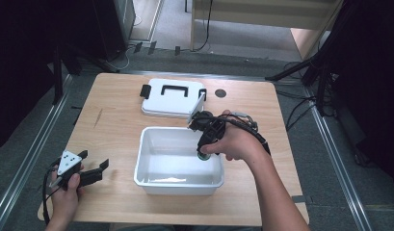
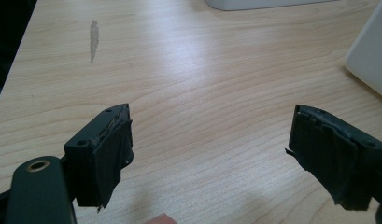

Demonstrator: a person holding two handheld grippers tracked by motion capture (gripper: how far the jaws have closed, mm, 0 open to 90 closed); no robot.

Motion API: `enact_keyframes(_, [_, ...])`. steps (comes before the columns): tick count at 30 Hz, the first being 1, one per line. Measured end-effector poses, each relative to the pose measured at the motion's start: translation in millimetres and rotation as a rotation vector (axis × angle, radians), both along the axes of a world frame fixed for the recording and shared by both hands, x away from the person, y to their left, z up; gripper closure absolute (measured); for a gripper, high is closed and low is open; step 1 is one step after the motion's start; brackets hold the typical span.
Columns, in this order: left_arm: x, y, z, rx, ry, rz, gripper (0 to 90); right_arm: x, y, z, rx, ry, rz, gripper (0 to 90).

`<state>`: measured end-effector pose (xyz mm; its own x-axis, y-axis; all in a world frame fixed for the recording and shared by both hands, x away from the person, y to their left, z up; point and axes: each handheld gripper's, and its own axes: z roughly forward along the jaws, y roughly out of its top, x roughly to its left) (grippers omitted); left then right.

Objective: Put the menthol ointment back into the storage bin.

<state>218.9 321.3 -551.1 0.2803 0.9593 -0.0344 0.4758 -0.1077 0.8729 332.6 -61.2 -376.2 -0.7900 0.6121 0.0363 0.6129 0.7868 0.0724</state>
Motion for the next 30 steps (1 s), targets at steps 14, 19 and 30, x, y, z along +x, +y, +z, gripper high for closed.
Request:
enact_keyframes(14, [0.1,-0.3,-0.2,0.001,-0.004,0.001,14.7,0.6,12.1,-39.0,-0.005,0.037,0.021,51.7])
enact_keyframes(19, [-0.1,-0.5,-0.1,0.000,0.000,-0.003,14.7,-0.2,16.3,-48.4,-0.011,0.038,0.023,51.8])
enact_keyframes(30, [-0.4,-0.6,0.0,0.003,-0.001,-0.009,14.8,-1.7,21.0,-77.5,-0.047,0.048,0.053,51.7])
